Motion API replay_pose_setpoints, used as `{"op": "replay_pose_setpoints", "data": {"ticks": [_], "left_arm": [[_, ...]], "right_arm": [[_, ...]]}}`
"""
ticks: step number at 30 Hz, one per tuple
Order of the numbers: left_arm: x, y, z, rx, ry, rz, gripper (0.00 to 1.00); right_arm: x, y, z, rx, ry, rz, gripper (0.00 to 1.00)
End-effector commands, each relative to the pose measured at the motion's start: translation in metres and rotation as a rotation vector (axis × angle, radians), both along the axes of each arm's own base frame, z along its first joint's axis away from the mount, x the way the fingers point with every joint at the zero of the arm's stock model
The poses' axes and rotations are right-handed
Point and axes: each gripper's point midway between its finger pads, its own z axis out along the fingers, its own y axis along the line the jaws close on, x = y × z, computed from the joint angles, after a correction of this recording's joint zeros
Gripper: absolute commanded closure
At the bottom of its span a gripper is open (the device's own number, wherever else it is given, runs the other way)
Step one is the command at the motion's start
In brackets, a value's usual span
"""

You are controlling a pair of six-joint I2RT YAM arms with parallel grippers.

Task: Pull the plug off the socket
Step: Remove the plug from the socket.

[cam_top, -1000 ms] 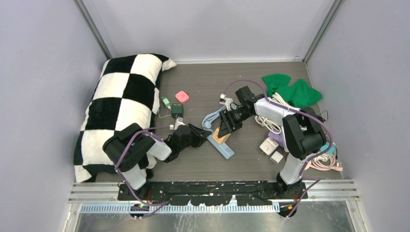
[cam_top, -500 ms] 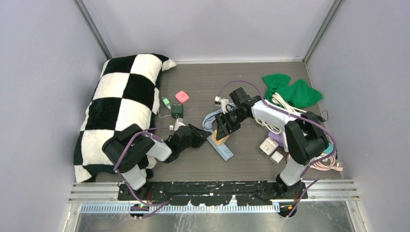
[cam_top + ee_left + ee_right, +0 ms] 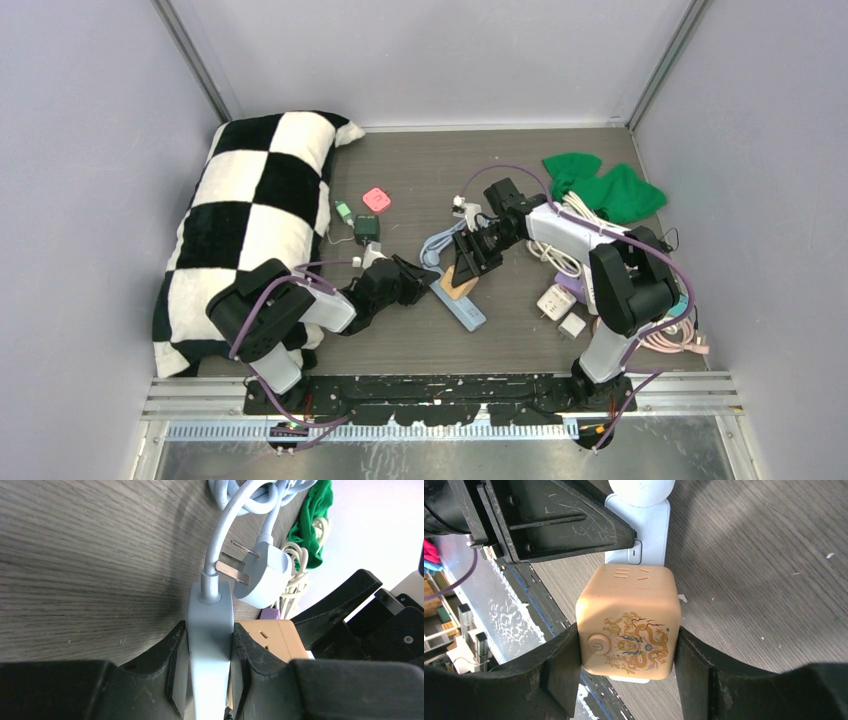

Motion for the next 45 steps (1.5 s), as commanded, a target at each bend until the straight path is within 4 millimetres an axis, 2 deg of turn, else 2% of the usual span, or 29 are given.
{"op": "replay_pose_setpoints", "data": {"ticks": [1, 6, 9, 12, 15, 17, 19, 21, 25, 30, 33, 35, 41, 45], "left_arm": [[0.008, -0.009, 0.014, -0.016, -0.039, -0.009, 1.0], [0.007, -0.011, 0.01, -0.009, -0.037, -0.016, 1.0], [0.005, -0.009, 0.005, 0.005, -0.032, -0.014, 1.0], [0.003, -0.004, 0.003, 0.005, -0.03, 0.0, 1.0], [0.003, -0.002, 0.005, 0.003, -0.038, 0.007, 1.0], [0.004, -0.002, 0.006, 0.006, -0.042, 0.008, 1.0], [0.004, -0.003, 0.005, 0.009, -0.042, 0.001, 1.0], [0.004, -0.008, 0.003, 0.007, -0.035, -0.014, 1.0], [0.005, -0.015, -0.002, -0.001, -0.027, -0.035, 1.0], [0.004, -0.012, -0.006, 0.01, -0.024, -0.03, 1.0], [0.003, -0.008, -0.007, 0.015, -0.027, -0.019, 1.0], [0.002, -0.005, -0.007, 0.019, -0.027, -0.01, 1.0], [0.0, -0.002, -0.008, 0.023, -0.027, -0.007, 1.0], [0.0, -0.008, -0.01, 0.023, -0.022, -0.03, 1.0]], "right_arm": [[-0.002, 0.008, 0.022, 0.041, -0.07, 0.048, 0.99], [-0.049, 0.049, 0.041, 0.077, -0.081, 0.256, 0.99], [-0.054, 0.058, 0.045, 0.065, -0.088, 0.295, 0.99], [-0.034, 0.046, 0.035, 0.0, -0.107, 0.24, 0.99], [-0.004, 0.017, 0.023, -0.042, -0.11, 0.108, 0.99], [0.01, -0.002, 0.017, -0.058, -0.109, 0.036, 0.99], [0.013, -0.015, 0.01, -0.072, -0.104, -0.004, 0.99], [0.01, -0.019, 0.007, -0.075, -0.102, -0.002, 0.99], [-0.001, 0.0, 0.02, -0.017, -0.094, 0.055, 0.99], [-0.042, 0.041, 0.039, 0.036, -0.097, 0.239, 0.99], [-0.053, 0.052, 0.045, 0.043, -0.112, 0.307, 0.99], [-0.045, 0.047, 0.04, 0.008, -0.135, 0.301, 0.99], [0.001, -0.003, 0.019, -0.062, -0.135, 0.107, 0.99], [0.0, -0.016, 0.013, -0.074, -0.152, 0.072, 0.99]]}}
